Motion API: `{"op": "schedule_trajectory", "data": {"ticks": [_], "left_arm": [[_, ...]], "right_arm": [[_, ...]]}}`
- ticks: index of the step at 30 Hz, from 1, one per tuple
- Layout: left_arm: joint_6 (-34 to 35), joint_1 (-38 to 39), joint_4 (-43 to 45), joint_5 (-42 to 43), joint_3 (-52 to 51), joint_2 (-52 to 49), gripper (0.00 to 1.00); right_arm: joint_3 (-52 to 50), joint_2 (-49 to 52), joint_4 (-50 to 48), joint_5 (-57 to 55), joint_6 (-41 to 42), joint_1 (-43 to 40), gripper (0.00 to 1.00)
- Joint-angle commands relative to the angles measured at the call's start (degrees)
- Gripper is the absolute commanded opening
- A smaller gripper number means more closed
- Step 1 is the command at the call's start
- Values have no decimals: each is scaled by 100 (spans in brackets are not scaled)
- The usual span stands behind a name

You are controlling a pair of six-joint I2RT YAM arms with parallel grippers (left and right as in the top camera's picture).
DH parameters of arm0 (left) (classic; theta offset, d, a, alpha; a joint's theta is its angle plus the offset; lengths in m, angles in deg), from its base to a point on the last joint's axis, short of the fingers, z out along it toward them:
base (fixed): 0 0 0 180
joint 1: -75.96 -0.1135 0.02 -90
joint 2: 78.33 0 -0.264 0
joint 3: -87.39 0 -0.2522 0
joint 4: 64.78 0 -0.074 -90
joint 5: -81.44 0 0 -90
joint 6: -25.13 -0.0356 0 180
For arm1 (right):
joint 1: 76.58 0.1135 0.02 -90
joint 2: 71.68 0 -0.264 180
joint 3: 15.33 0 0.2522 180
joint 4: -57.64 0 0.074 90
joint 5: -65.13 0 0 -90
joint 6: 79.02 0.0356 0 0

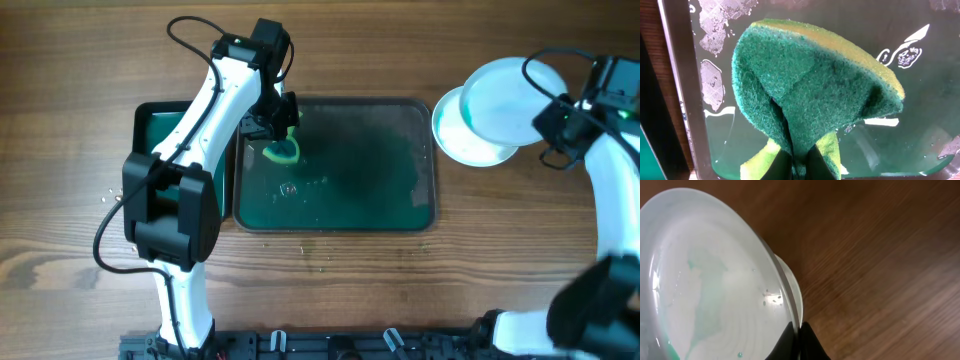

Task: Clean dirty plates on tray and stack at the side
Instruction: 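Lower the plate onto the stack and open the right gripper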

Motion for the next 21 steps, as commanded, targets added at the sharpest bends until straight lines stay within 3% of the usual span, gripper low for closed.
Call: {"op": "schedule_trajectory", "data": {"ticks": [1, 8, 11, 15, 17, 19, 21], "left_arm": [[-50, 15, 31, 92, 101, 186, 4], [-52, 13, 35, 90, 101, 186, 4], [-55, -13, 96, 87, 114, 190, 4], [-55, -131, 15, 90, 219, 313, 4], [-55, -249, -105, 87, 273, 533, 4], [-55, -343, -168, 87, 273, 754, 4], [-52, -433, -254, 87, 273, 962, 4]], "right_arm": [[13, 761, -236, 553, 66, 20, 4], [13, 1449, -457, 804, 50, 26, 4], [13, 1436, -496, 1231, -444, 76, 5], [15, 1432, -323, 1600, -833, 216, 22], [20, 1379, -46, 1596, -820, 282, 36], [26, 1281, 103, 1593, -750, 284, 56], [96, 1145, 267, 1572, -667, 278, 63]]}}
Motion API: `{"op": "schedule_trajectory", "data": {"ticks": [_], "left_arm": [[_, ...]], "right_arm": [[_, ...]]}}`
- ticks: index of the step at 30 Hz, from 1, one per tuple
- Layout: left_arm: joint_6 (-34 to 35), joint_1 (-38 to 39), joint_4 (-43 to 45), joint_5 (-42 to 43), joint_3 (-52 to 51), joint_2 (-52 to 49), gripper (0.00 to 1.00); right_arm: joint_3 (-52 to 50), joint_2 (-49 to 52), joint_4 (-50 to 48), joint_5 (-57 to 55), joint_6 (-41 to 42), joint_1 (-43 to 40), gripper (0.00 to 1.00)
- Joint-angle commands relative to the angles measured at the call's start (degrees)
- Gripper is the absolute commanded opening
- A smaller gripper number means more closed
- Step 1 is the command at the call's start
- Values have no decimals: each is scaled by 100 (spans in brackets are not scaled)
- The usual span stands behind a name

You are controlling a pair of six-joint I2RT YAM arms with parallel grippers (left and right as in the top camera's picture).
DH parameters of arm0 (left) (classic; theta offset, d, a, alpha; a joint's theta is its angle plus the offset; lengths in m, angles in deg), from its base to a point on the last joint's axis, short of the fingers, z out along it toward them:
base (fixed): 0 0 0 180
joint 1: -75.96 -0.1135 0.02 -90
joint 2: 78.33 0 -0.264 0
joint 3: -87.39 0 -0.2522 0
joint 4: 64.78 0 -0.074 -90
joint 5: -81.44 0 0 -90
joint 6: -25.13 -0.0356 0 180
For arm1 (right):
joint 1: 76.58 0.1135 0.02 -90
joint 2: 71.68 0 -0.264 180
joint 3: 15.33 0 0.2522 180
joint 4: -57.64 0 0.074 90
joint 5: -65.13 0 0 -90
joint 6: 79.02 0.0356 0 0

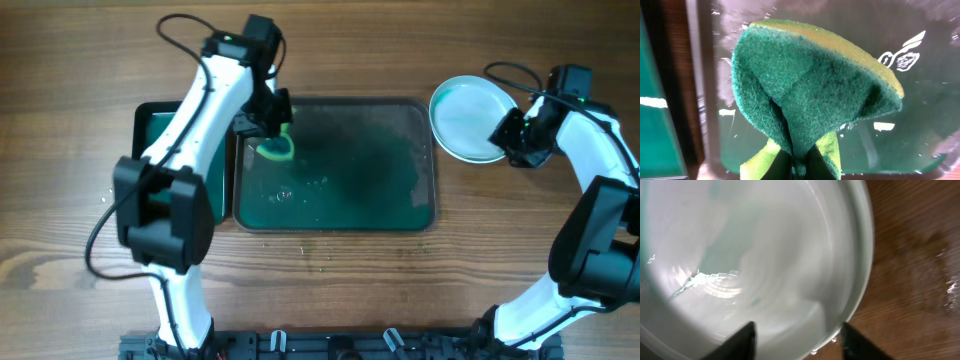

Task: Clean dirty plates on tray and stack at the side
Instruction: 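Lower the plate onto the stack and open the right gripper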

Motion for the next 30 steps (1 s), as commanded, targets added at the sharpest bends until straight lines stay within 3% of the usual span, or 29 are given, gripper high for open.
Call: {"op": "schedule_trajectory", "data": {"ticks": [1, 5, 15, 22, 28, 29, 30], "left_arm": [[-55, -249, -140, 85, 238, 798, 4], [-74, -367, -295, -9, 238, 1078, 4], [-79, -1005, -1272, -1346, 37, 1263, 4], [-1626, -1665, 363, -1331, -1550, 1261, 4], [-1475, -1980, 1722, -1327, -2863, 1261, 4], [-1427, -2022, 1873, -1329, -3014, 1261, 7], [-1416, -2055, 1971, -1329, -3123, 1261, 20]], "right_arm": [[160, -317, 273, 166, -7, 7, 65], [498, -662, 673, 168, -48, 7, 67], [651, -1655, 1281, 345, -796, 313, 69], [638, -1668, 1403, 343, -984, 765, 72], [638, -1668, 1440, 343, -1080, 953, 73], [638, -1668, 1443, 343, -1082, 970, 73], [638, -1668, 1443, 343, -1082, 984, 73]]}}
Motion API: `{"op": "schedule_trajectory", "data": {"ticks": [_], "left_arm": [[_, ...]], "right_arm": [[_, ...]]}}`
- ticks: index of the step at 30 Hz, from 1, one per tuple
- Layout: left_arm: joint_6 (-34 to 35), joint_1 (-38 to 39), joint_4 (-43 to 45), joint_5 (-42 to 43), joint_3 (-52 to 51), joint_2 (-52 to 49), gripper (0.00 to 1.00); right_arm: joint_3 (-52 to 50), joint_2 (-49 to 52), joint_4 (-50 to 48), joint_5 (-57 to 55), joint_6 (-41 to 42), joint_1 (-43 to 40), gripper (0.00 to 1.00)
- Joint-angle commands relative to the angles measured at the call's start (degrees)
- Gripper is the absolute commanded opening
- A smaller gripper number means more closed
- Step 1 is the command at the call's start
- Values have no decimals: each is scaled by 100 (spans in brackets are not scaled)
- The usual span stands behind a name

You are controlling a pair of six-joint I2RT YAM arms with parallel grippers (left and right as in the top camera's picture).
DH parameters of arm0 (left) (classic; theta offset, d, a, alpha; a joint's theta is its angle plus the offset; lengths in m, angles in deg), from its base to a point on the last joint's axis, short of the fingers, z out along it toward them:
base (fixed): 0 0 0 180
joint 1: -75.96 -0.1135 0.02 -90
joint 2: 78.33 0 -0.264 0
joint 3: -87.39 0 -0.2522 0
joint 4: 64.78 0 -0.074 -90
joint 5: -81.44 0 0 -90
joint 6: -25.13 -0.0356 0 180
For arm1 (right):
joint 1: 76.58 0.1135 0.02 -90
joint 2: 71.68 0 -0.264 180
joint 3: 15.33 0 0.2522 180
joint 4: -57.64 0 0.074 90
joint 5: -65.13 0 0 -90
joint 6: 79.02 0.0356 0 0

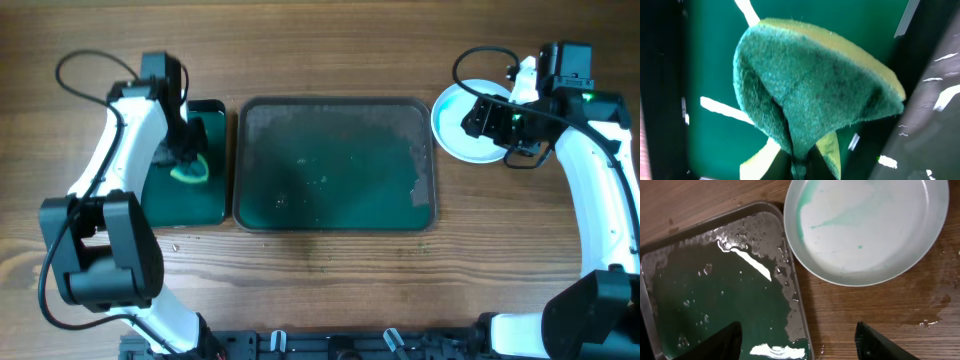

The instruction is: Clean dirty plates on tray and stack at the side

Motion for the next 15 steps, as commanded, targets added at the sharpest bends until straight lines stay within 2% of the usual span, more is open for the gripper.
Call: {"op": "schedule_trajectory", "data": {"ticks": [1, 4, 5, 6, 7, 9, 10, 15], "left_arm": [[-79, -162, 271, -90, -450, 66, 27], [-72, -168, 96, -90, -404, 120, 46], [-74, -166, 7, -87, -345, 151, 56], [-85, -164, -114, -63, -258, 195, 84], [-98, -162, -227, -33, -166, 232, 100], [-138, -155, -533, 90, 111, 382, 100], [-192, -149, -719, 245, 299, 516, 100], [-107, -142, -1001, 1261, 758, 1255, 100]], "right_arm": [[52, -24, 13, 87, -136, 76, 73], [57, -33, 28, 90, -138, 76, 74], [57, -52, 28, 87, -140, 76, 77], [57, -79, 31, 85, -142, 76, 78], [70, -127, 42, 87, -142, 76, 79], [92, -289, 57, 87, -181, 76, 88], [111, -402, 96, 87, -251, 76, 99], [175, -1300, 444, 46, -568, 76, 100]]}}
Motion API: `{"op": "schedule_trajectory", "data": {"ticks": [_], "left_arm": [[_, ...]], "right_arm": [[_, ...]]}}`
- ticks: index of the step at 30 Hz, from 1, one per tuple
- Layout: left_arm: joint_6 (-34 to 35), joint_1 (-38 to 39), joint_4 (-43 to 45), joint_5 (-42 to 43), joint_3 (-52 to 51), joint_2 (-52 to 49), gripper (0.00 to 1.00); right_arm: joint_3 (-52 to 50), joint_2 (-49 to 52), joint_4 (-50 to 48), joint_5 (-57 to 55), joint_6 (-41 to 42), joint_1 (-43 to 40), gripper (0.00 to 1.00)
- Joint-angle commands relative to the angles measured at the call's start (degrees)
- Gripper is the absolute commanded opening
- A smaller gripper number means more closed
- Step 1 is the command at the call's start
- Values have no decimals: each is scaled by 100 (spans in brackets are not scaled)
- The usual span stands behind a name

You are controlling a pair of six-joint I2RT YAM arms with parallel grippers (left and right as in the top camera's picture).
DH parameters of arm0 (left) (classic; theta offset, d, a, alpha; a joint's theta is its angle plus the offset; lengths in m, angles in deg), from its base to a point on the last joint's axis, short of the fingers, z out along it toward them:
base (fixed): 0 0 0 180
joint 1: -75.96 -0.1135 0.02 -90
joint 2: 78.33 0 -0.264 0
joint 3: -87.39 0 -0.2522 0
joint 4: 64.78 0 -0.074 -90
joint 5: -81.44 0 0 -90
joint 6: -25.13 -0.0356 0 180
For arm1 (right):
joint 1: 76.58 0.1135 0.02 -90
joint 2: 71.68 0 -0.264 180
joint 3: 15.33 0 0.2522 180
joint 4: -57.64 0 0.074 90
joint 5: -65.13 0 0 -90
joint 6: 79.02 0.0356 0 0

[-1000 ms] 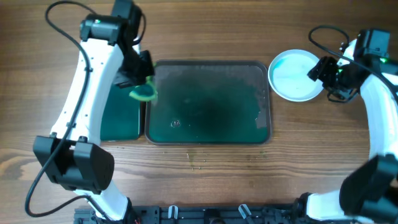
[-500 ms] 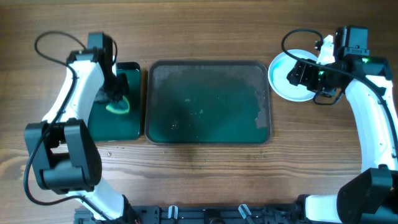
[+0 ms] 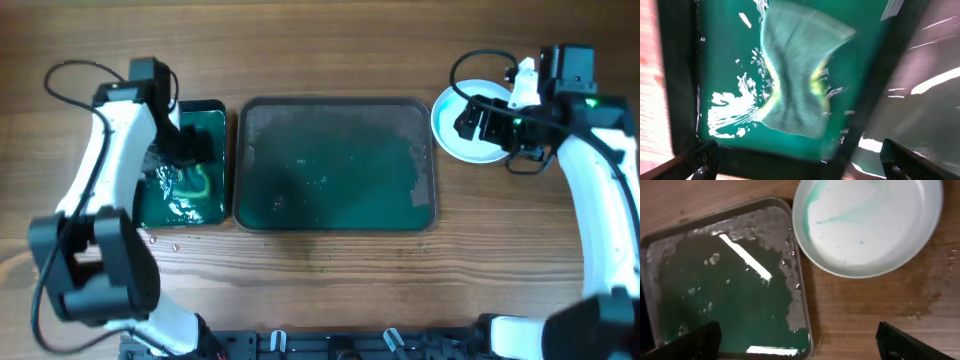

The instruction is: Clean dirty plates on tray and stack at the side

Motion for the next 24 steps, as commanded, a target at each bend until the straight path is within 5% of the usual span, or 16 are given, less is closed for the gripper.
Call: {"op": "schedule_trajectory", "data": {"ticks": [1, 12, 24], "left_arm": [[66, 4, -83, 1091, 428, 957, 100], [61, 4, -72, 1342, 428, 1386, 100], [61, 4, -72, 1340, 428, 1386, 100]], "right_arm": [[175, -1086, 232, 39, -334, 24, 99], [173, -3528, 929, -81, -310, 24, 100], [168, -4131, 1099, -278, -396, 24, 100]]}}
